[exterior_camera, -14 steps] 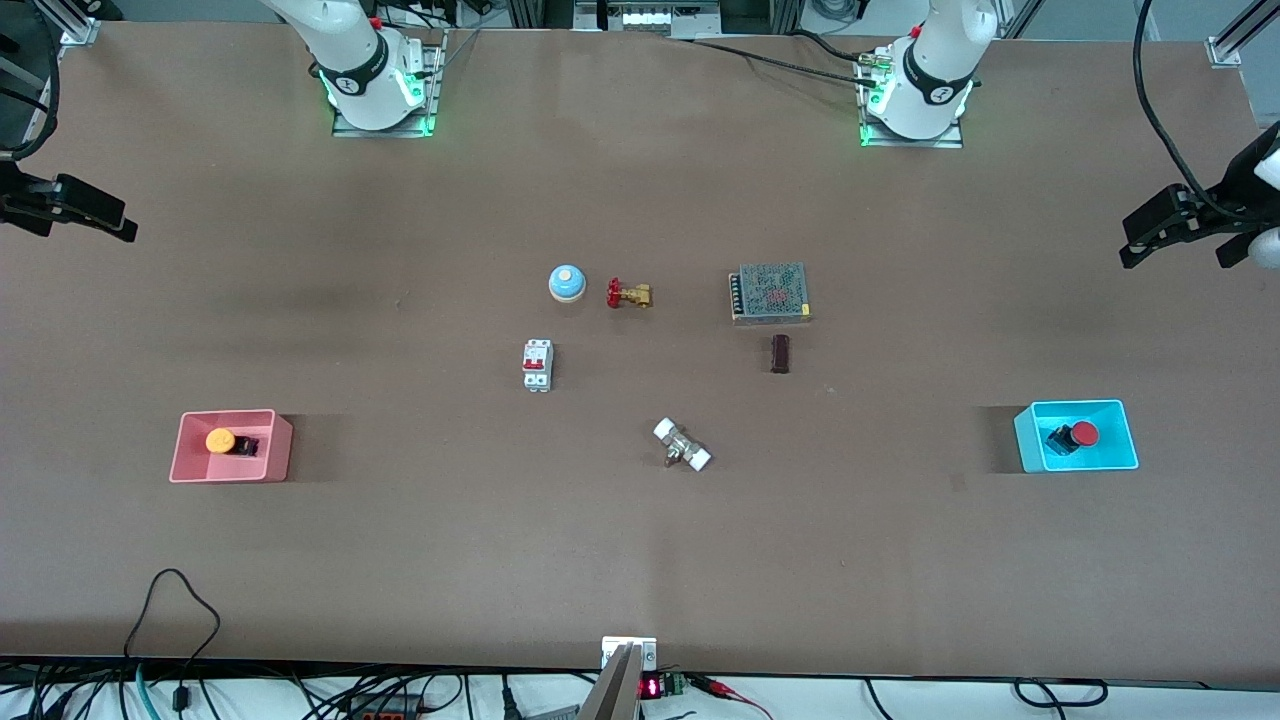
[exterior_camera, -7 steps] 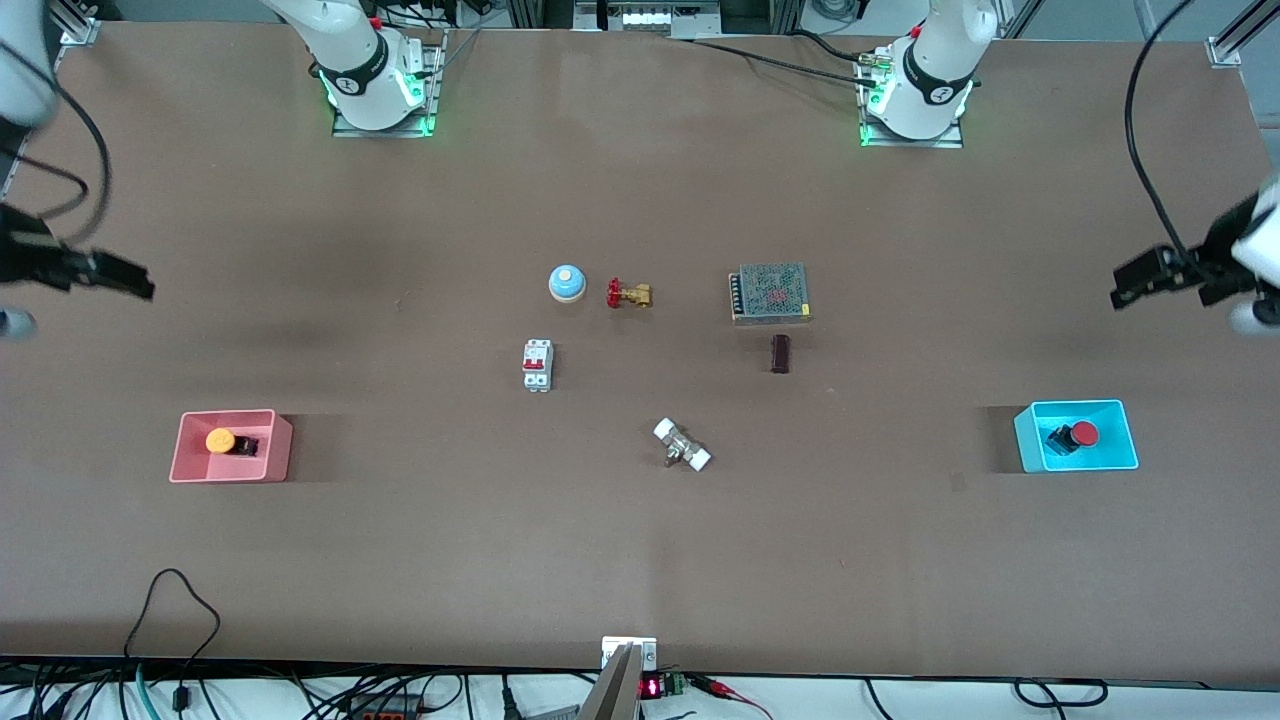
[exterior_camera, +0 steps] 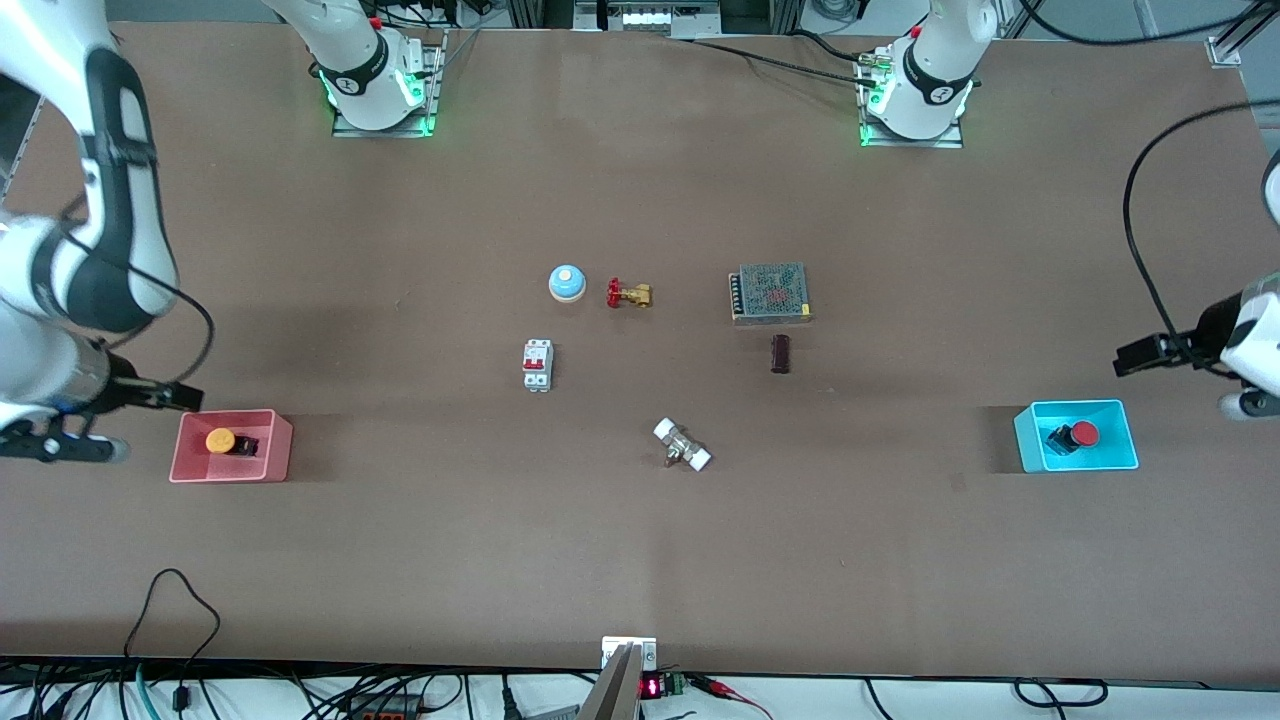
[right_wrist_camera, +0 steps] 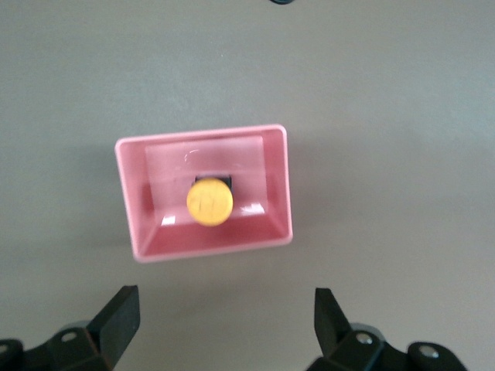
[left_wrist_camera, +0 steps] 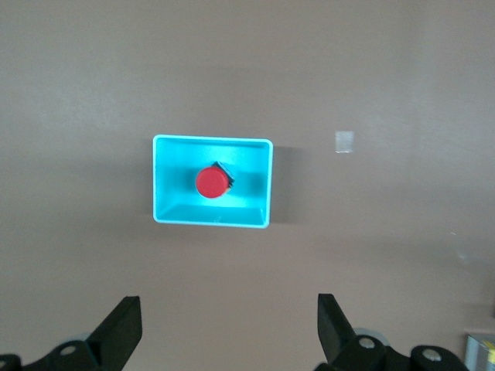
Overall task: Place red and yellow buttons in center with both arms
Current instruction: 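Grasp the yellow button with the right gripper while the left gripper grasps red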
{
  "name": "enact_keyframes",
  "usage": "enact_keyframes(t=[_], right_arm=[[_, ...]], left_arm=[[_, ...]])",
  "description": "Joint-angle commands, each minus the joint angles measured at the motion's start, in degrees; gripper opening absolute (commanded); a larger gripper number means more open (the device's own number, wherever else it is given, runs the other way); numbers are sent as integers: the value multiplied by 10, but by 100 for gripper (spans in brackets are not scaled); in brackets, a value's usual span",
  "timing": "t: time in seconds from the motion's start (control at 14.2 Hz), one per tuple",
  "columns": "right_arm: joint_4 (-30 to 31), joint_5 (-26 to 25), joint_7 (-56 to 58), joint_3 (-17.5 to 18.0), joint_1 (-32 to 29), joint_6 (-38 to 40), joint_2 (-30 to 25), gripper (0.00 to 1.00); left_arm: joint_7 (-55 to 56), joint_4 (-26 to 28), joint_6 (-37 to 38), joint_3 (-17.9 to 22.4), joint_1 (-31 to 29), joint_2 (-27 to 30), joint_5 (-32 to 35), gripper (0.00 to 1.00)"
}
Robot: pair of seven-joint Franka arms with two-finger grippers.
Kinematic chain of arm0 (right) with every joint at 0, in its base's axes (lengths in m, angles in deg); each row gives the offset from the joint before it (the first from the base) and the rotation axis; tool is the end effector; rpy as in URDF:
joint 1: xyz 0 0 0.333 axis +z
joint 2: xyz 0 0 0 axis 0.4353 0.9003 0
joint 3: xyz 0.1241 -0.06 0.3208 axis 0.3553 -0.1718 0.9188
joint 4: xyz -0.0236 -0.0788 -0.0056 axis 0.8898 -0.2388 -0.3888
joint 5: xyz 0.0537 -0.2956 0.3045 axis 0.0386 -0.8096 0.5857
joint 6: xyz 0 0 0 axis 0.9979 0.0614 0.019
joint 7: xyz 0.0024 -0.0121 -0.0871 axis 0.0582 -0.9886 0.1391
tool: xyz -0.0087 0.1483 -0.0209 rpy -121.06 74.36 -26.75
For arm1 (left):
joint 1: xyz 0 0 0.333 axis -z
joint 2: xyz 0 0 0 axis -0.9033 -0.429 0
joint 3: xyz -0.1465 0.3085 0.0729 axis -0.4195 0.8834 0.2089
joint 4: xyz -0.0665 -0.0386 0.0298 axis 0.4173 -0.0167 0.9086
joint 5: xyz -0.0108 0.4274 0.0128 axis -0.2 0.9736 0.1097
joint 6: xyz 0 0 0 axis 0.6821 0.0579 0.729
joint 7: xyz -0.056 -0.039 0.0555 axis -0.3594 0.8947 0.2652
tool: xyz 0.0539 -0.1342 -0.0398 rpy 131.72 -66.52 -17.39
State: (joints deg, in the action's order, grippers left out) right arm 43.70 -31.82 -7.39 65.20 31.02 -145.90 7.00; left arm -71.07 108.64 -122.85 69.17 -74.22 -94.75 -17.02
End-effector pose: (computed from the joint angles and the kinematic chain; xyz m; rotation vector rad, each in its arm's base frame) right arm 0.7265 -0.1041 0.3110 2.9869 -0.0502 -0.0628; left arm 0.6740 0.1278 0.4205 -3.1052 -0.1582 0.0442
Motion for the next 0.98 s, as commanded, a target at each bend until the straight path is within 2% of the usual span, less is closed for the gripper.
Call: enact_keyframes(t=[0.0,0.21,0.42,0.7,0.77,0.91], right_arm=[[-25,22,40,5,-6,-38,45,100],[-25,66,62,5,-6,-61,70,100],[-26,69,62,4,-7,-66,86,100],[-25,70,82,5,-19,-91,109,100],[-25,72,82,5,-20,-91,110,100],[-25,83,82,5,-19,-91,111,100]], left_arm=[[-38,-6,-47,0,-20,-49,0,100],[-45,18,-131,0,-22,-95,0,100],[-46,53,-218,4,-26,-135,0,100],[-45,54,-255,4,-31,-169,0,100],[-45,54,-257,4,-31,-175,0,98],[-45,54,-257,4,-33,-175,0,85]])
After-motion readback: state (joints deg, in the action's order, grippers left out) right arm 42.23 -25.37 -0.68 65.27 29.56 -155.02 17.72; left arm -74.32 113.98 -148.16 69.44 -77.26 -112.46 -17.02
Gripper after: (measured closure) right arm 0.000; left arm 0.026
